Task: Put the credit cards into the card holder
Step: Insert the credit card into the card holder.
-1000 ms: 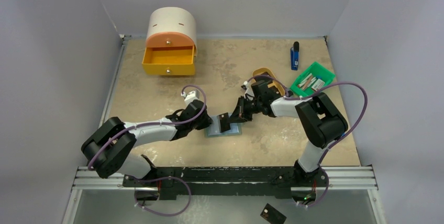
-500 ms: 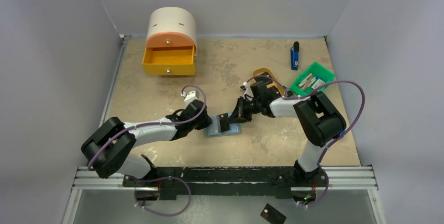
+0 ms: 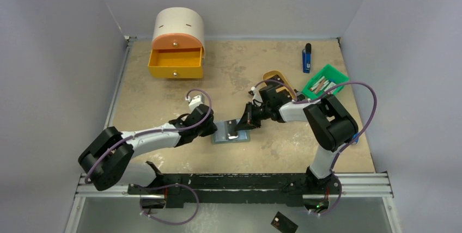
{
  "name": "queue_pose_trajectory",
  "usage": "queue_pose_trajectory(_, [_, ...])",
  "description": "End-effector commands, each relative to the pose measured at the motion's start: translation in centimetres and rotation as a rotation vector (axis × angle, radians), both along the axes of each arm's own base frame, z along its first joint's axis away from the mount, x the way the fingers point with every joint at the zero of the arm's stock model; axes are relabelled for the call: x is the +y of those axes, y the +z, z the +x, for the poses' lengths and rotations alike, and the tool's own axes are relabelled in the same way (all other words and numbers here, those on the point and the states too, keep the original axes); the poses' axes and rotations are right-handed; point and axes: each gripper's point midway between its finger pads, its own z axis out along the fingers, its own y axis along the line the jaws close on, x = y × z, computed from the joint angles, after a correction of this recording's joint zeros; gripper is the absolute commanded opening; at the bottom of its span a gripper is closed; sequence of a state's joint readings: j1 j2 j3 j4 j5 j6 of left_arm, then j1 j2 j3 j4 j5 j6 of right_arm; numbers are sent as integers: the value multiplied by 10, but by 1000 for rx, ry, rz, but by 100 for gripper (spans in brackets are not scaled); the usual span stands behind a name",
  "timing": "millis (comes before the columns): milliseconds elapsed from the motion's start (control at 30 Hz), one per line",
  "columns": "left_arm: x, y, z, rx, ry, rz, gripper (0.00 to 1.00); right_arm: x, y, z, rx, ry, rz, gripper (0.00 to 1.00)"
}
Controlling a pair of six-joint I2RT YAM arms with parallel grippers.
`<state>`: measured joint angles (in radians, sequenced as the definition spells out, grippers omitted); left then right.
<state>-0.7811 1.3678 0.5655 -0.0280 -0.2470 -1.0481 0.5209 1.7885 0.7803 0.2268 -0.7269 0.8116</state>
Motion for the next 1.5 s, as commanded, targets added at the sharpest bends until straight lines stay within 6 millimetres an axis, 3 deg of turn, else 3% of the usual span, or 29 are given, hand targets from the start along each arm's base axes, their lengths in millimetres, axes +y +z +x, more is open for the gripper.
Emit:
queue_pose_trajectory(0, [11,21,3,-46,18,31,1,4,3,1,-12,21,2,0])
queue_pose_trajectory(133, [26,30,3,-75,57,58,1,4,3,1,-14,26,1,0])
queue_pose_trajectory(367, [44,4,-3,-31,84,159,0,6,3,3,-23,38,-11,0])
queue_pose_trajectory(900, [22,-23,-4,17,23,107,0,15,-1,-2,-12,69,-24,0])
queue_pose_trajectory(1467, [24,-23,-9,19,30,83,0,17,0,2,15,-46,-26,0])
